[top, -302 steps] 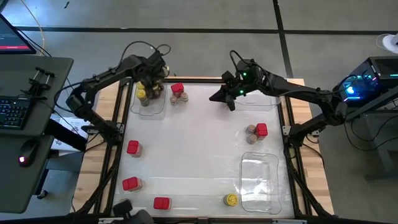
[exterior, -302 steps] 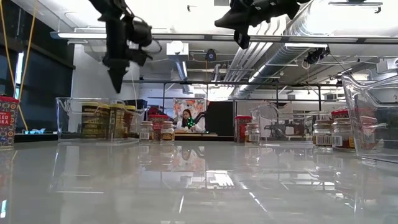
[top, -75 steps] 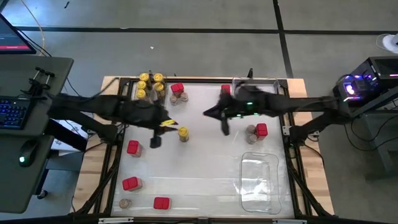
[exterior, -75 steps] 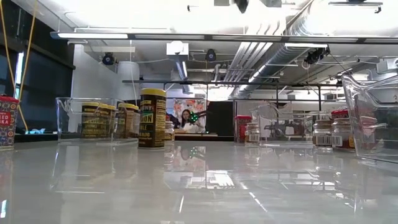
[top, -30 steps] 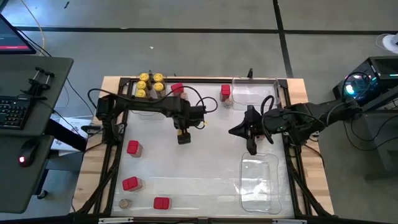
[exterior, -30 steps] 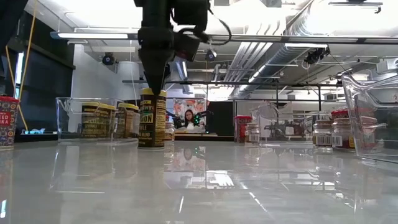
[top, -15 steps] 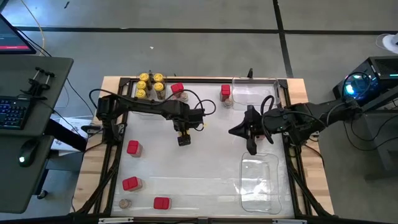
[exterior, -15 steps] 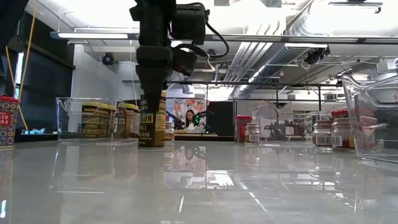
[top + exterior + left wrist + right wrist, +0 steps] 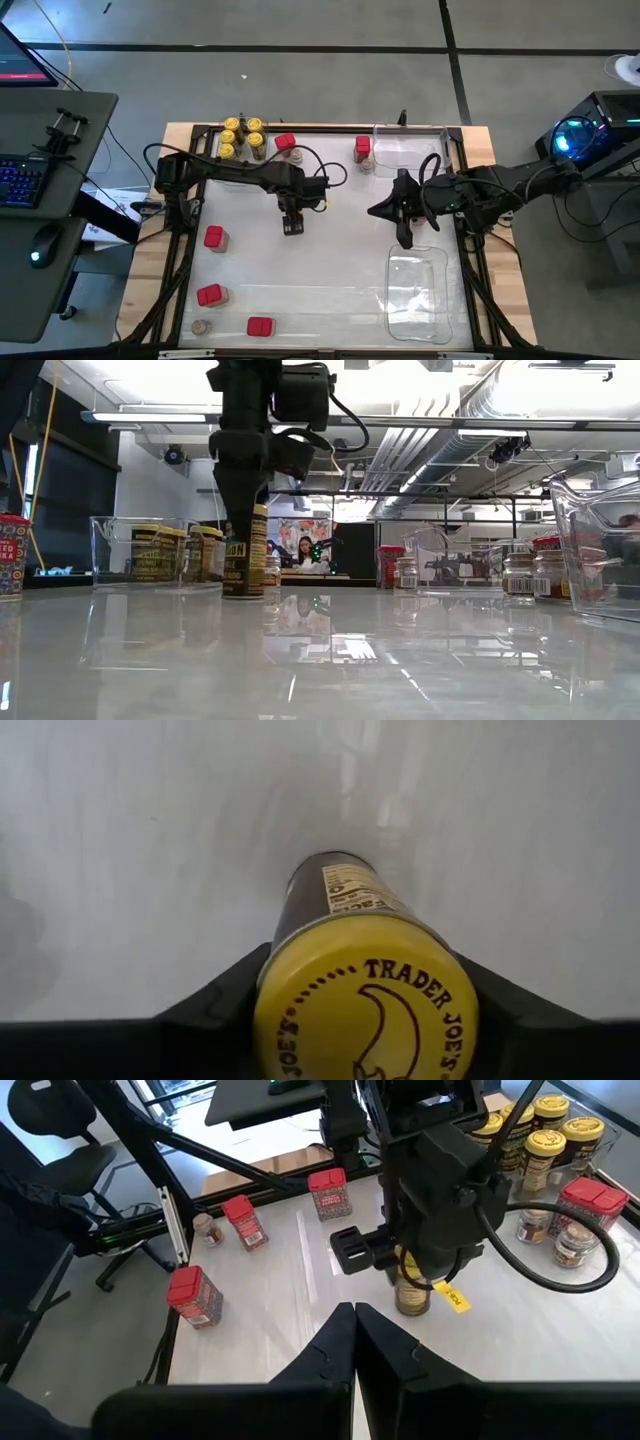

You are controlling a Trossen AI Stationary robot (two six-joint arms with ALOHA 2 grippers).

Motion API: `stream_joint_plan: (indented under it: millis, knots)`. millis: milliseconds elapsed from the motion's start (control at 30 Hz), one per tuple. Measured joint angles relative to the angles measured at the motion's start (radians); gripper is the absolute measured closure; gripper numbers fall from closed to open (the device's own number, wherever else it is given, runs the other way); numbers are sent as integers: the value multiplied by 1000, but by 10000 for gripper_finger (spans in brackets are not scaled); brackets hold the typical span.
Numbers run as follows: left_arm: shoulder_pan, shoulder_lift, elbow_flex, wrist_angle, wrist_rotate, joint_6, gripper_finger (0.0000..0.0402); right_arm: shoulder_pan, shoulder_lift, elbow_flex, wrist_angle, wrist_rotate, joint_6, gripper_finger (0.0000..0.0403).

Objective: Sort spices by type
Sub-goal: Put the yellow seasoning bottle into the top left transparent bin

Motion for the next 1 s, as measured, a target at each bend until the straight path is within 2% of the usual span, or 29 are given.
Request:
stream_joint_plan:
  millis: [200,333,467,567,633,800,1000]
  knots:
    - [12,-15,90,-171,-1,28,213,-1,0,0,0,0,-23,403]
    - [46,-111,131,-204,-32,16,213,-1,0,0,1,14,-38,403]
    - [103,-260,131,-247,-207,-19,213,-1,0,0,0,21,-39,403]
    - [184,-373,131,-290,-363,-55,213,-1,0,0,0,21,-54,403]
    - [255,-442,131,-319,-407,-94,213,-1,0,0,1,22,-62,403]
    - [430,-537,131,-357,-400,-166,213,-1,0,0,1,22,-62,403]
    - [548,-513,83,-328,-234,-166,213,-1,0,0,5,22,-61,403]
